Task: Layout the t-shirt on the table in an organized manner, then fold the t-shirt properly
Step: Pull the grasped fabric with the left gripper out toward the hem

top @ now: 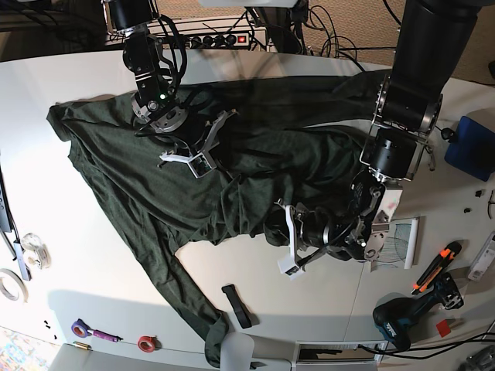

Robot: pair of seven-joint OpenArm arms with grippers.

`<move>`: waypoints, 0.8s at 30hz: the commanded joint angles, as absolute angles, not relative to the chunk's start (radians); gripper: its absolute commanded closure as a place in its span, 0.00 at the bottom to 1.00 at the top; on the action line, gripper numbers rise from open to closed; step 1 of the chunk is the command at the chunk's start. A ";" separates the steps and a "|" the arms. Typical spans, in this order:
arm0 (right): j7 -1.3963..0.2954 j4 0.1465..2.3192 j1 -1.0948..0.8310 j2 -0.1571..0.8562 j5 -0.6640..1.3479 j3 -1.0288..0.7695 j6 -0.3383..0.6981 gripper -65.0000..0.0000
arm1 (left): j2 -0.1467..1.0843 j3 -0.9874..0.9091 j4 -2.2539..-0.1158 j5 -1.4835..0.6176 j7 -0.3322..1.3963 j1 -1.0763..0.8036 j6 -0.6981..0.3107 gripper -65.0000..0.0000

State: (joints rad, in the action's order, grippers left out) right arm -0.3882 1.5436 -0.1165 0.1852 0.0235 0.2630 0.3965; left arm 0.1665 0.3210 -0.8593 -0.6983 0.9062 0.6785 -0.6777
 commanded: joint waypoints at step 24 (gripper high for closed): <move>-0.445 1.542 -0.122 0.194 -0.002 0.262 0.403 1.00 | 0.239 0.316 -0.875 -0.226 0.442 0.862 -0.129 1.00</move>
State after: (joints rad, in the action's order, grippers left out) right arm -0.3882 1.5436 -0.1165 0.1852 0.0235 0.2630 0.3965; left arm 0.2340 0.3214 -0.8593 -0.2264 0.4694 0.8169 -0.1337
